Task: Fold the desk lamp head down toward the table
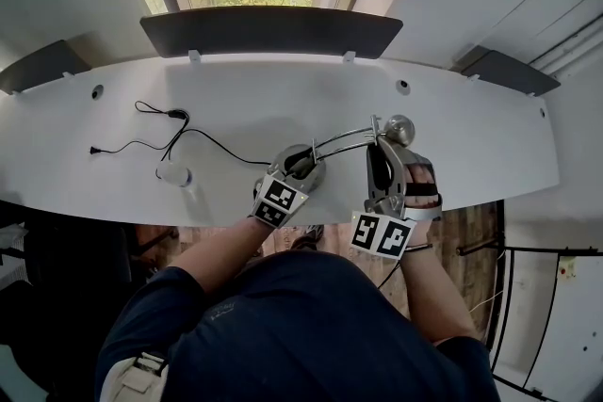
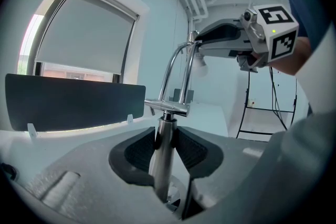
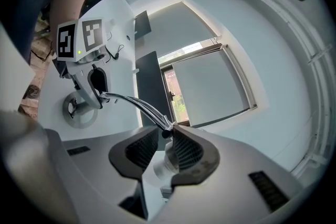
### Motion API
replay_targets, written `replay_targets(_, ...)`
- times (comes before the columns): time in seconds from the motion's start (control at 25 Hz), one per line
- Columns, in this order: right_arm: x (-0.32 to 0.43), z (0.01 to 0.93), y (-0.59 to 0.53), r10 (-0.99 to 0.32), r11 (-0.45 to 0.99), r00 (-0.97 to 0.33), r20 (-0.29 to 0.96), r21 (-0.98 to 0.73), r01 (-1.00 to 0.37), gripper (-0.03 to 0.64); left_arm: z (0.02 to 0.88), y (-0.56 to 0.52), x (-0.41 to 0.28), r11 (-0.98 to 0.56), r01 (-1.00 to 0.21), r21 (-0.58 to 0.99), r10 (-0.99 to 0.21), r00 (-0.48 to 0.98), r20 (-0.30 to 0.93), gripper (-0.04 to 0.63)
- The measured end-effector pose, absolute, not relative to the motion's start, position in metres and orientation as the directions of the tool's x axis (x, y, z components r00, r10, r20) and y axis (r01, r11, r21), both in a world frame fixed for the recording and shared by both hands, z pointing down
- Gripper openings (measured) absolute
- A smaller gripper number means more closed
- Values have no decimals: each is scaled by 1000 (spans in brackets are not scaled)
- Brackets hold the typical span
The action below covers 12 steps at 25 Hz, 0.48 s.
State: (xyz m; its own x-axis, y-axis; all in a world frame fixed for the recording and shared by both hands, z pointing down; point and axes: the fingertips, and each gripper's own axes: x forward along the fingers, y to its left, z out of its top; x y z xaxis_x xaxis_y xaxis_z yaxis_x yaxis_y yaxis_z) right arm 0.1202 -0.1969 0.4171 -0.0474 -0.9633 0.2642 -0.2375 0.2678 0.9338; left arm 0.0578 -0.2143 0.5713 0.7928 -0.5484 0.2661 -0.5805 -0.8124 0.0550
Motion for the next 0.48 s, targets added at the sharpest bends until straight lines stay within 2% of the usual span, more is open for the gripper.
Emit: replay_targets(0.48, 124, 416, -196, -961, 273, -36, 275, 911, -309, 87, 571, -214, 59, -813, -580, 62, -544, 793, 275, 124)
